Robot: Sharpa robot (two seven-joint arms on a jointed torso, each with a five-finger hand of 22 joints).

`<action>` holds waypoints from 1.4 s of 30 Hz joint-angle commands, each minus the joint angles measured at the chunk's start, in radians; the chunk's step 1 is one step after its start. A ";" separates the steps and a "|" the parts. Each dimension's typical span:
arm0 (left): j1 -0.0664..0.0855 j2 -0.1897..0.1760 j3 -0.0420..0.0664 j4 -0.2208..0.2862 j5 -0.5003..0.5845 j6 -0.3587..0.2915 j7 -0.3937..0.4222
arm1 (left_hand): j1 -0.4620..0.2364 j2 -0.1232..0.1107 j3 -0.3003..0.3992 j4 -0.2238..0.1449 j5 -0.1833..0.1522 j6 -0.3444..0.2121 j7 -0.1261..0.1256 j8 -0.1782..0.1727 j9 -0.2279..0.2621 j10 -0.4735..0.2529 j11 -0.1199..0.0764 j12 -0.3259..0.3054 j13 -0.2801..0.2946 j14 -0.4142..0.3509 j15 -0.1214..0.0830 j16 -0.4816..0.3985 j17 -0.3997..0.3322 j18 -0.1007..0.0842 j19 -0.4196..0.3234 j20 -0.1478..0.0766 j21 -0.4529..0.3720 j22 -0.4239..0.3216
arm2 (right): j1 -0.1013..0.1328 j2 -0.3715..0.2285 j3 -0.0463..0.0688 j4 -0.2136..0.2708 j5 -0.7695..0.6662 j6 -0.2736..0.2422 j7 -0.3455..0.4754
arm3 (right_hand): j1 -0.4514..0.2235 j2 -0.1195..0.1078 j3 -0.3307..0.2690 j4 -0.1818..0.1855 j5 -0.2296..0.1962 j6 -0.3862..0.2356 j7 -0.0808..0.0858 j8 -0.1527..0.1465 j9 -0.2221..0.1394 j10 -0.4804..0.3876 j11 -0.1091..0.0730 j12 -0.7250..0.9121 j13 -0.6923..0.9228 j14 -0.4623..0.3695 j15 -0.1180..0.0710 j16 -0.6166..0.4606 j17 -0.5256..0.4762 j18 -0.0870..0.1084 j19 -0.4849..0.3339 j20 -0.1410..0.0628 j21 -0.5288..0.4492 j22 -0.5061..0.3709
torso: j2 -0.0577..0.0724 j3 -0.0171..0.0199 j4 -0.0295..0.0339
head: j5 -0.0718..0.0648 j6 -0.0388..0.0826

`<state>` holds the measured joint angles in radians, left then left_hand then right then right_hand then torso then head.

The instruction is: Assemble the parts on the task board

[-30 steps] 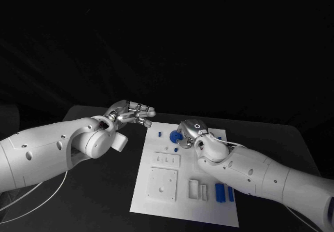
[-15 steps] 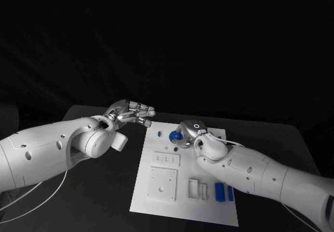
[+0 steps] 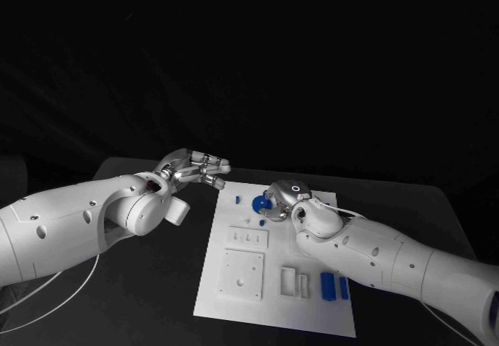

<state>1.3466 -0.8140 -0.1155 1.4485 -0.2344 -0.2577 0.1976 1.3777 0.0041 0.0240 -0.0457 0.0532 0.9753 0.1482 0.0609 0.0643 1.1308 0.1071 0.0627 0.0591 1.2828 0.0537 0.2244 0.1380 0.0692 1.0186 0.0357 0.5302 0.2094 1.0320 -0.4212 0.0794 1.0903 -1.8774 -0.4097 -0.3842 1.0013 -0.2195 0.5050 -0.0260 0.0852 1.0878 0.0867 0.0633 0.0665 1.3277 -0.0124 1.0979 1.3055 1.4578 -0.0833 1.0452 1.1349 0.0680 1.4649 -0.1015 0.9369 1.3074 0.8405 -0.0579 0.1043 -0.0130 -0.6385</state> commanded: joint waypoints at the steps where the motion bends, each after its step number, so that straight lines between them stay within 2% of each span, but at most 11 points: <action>1: 0.001 0.002 0.001 0.000 -0.002 0.016 0.005 | 0.009 -0.003 0.002 0.002 -0.001 -0.009 0.001 0.002 0.002 -0.007 0.002 -0.005 0.000 0.001 -0.001 -0.003 0.000 0.006 -0.006 -0.001 0.001 -0.001 | -0.003 -0.005 -0.002 0.002 0.013 0.009 0.008 | -0.001 -0.003 -0.004 0.002 0.003 0.006 -0.002 0.000 0.001 -0.002 0.002 0.006 0.001 0.003 0.006 0.003 0.002 0.002 0.048 0.004 0.001 0.125 | 0.000 -0.0002 -0.0008 | -0.002 0.001; 11: 0.001 -0.002 0.001 -0.003 -0.003 0.015 0.006 | 0.009 -0.004 0.003 0.002 -0.001 -0.010 0.002 0.002 0.002 -0.008 0.002 -0.005 0.000 0.001 -0.001 -0.003 0.000 0.006 -0.005 -0.001 0.002 -0.003 | -0.003 -0.048 0.007 0.052 0.050 -0.123 0.026 | 0.007 -0.014 -0.011 0.001 -0.002 -0.018 0.004 0.000 0.000 -0.002 0.005 0.004 0.000 0.002 0.008 0.001 -0.001 0.004 0.049 0.005 0.007 0.126 | -0.001 -0.0003 -0.0027 | -0.007 0.006; 15: 0.001 -0.009 0.001 -0.004 -0.004 0.014 0.006 | 0.009 -0.004 0.003 0.002 -0.001 -0.010 0.002 0.002 0.002 -0.008 0.002 -0.005 0.000 0.001 -0.001 -0.003 0.000 0.006 -0.005 -0.001 0.002 -0.003 | -0.003 -0.088 0.042 0.100 0.115 -0.141 0.048 | 0.003 -0.035 -0.037 0.009 -0.035 -0.101 0.025 -0.001 -0.003 -0.014 0.018 -0.012 -0.009 -0.001 0.015 -0.009 -0.008 0.009 0.047 0.011 -0.002 0.124 | -0.003 0.0020 -0.0094 | -0.006 0.012; 16: 0.001 -0.011 0.001 -0.004 -0.005 0.013 0.007 | 0.009 -0.004 0.003 0.002 -0.001 -0.010 0.002 0.002 0.002 -0.008 0.002 -0.005 0.000 0.001 -0.001 -0.003 0.000 0.006 -0.005 -0.001 0.002 -0.003 | -0.004 -0.099 0.052 0.112 0.130 -0.140 0.054 | 0.008 -0.044 -0.076 0.035 -0.038 -0.204 0.033 -0.004 -0.007 -0.027 0.024 -0.024 -0.015 -0.003 0.020 -0.016 -0.011 0.010 0.044 0.014 -0.008 0.123 | -0.004 0.0032 -0.0120 | -0.006 0.015; 22: 0.001 -0.027 0.001 -0.007 -0.007 0.012 0.009 | 0.010 -0.003 0.003 0.001 -0.001 -0.010 0.003 0.002 0.002 -0.008 0.003 -0.005 0.000 0.001 -0.001 -0.003 0.000 0.006 -0.006 -0.001 0.003 -0.003 | -0.018 -0.189 0.108 0.182 0.213 -0.112 0.146 | 0.065 -0.051 -0.126 0.097 -0.037 -0.234 0.037 -0.006 -0.009 -0.037 0.027 -0.031 -0.022 -0.002 0.021 -0.023 -0.005 0.013 0.044 0.018 -0.016 0.123 | -0.007 0.0127 -0.0312 | -0.003 0.024; 25: 0.001 -0.034 0.001 -0.007 -0.008 0.012 0.010 | 0.011 -0.004 0.003 0.000 0.000 -0.009 0.002 0.002 0.002 -0.008 0.002 -0.004 0.000 -0.001 0.000 -0.004 -0.001 0.006 -0.007 -0.001 0.002 -0.004 | -0.039 -0.239 0.140 0.211 0.264 -0.107 0.230 | 0.133 -0.021 -0.154 0.072 -0.033 -0.201 0.035 -0.004 -0.007 -0.034 0.027 -0.025 -0.020 -0.001 0.023 -0.022 -0.003 0.013 0.044 0.020 -0.015 0.123 | -0.009 0.0158 -0.0377 | -0.003 0.022; 26: 0.001 -0.037 0.001 -0.007 -0.008 0.013 0.010 | 0.011 -0.004 0.003 0.000 0.000 -0.009 0.002 0.002 0.002 -0.008 0.002 -0.004 0.000 -0.001 0.000 -0.004 -0.001 0.006 -0.007 -0.001 0.002 -0.004 | -0.047 -0.259 0.152 0.218 0.292 -0.102 0.273 | 0.178 0.008 -0.214 0.063 -0.006 -0.160 0.033 -0.004 -0.006 -0.035 0.026 -0.020 -0.021 0.000 0.024 -0.020 -0.003 0.015 0.044 0.023 -0.016 0.123 | -0.010 0.0181 -0.0409 | -0.002 0.021; 30: 0.001 -0.041 0.001 -0.009 -0.008 0.019 0.011 | 0.012 -0.004 0.004 -0.001 0.000 -0.008 0.002 0.002 0.002 -0.007 0.002 -0.005 0.000 -0.001 0.000 -0.004 -0.001 0.006 -0.008 0.000 0.002 -0.004 | -0.064 -0.306 0.174 0.214 0.373 -0.086 0.394 | 0.258 0.037 -0.202 -0.004 0.112 -0.061 0.023 0.000 0.000 -0.035 0.018 -0.019 -0.026 -0.001 0.019 -0.018 0.001 0.013 0.040 0.019 -0.025 0.122 | -0.013 0.0254 -0.0521 | 0.002 0.019; 35: 0.001 -0.040 0.001 -0.013 -0.008 0.030 0.016 | 0.004 -0.002 0.002 0.005 -0.001 -0.005 0.005 0.002 0.002 0.014 0.004 -0.004 0.001 -0.002 0.003 -0.004 -0.001 0.006 -0.009 0.001 0.002 -0.005 | -0.079 -0.338 0.188 0.167 0.454 -0.053 0.507 | 0.273 0.042 -0.177 -0.064 0.186 -0.039 0.020 -0.001 0.000 -0.035 0.014 -0.017 -0.027 -0.001 0.015 -0.016 0.005 0.007 0.037 0.014 -0.022 0.122 | -0.018 0.0334 -0.0612 | 0.003 0.016; 41: 0.001 -0.037 0.001 -0.020 -0.010 0.039 0.022 | 0.004 -0.002 0.003 0.007 -0.001 -0.004 0.003 0.002 0.002 0.053 -0.003 -0.004 0.001 -0.003 0.001 -0.003 -0.001 0.006 -0.009 0.001 0.000 -0.007 | -0.088 -0.355 0.198 0.077 0.510 0.005 0.583 | 0.266 0.054 -0.198 -0.116 0.199 -0.038 0.020 -0.001 0.001 -0.038 0.014 -0.018 -0.032 -0.001 0.015 -0.018 0.011 0.002 0.033 0.013 -0.011 0.124 | -0.020 0.0406 -0.0658 | -0.001 0.012; 42: 0.001 -0.037 0.001 -0.021 -0.010 0.039 0.023 | 0.004 -0.002 0.003 0.008 -0.001 -0.004 0.003 0.002 0.002 0.057 -0.004 -0.004 0.001 -0.003 0.001 -0.003 0.000 0.006 -0.009 0.001 0.000 -0.007 | -0.089 -0.355 0.198 0.064 0.515 0.012 0.589 | 0.267 0.054 -0.200 -0.123 0.202 -0.038 0.021 -0.001 0.001 -0.038 0.014 -0.019 -0.032 -0.001 0.015 -0.019 0.010 0.001 0.032 0.013 -0.010 0.124 | -0.020 0.0395 -0.0647 | -0.007 0.015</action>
<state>1.3466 -0.8532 -0.1158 1.4282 -0.2393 -0.2427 0.2016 1.3816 0.0001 0.0269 -0.0429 0.0532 0.9717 0.1517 0.0610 0.0653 1.1828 0.1018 0.0627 0.0591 1.2827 0.0537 0.2244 0.1379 0.0692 1.0150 0.0393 0.5302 0.2040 0.9448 -0.7760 0.2772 1.1681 -1.4279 -0.4627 0.1097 1.2676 -0.1724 0.3065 -0.1453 0.2828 1.0444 0.1061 0.0619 0.0666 1.2903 0.0071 1.0788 1.2738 1.4562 -0.0679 1.0253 1.1441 0.0682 1.4632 -0.0856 0.9236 1.3074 0.8216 -0.0217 0.0421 -0.0140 -0.6256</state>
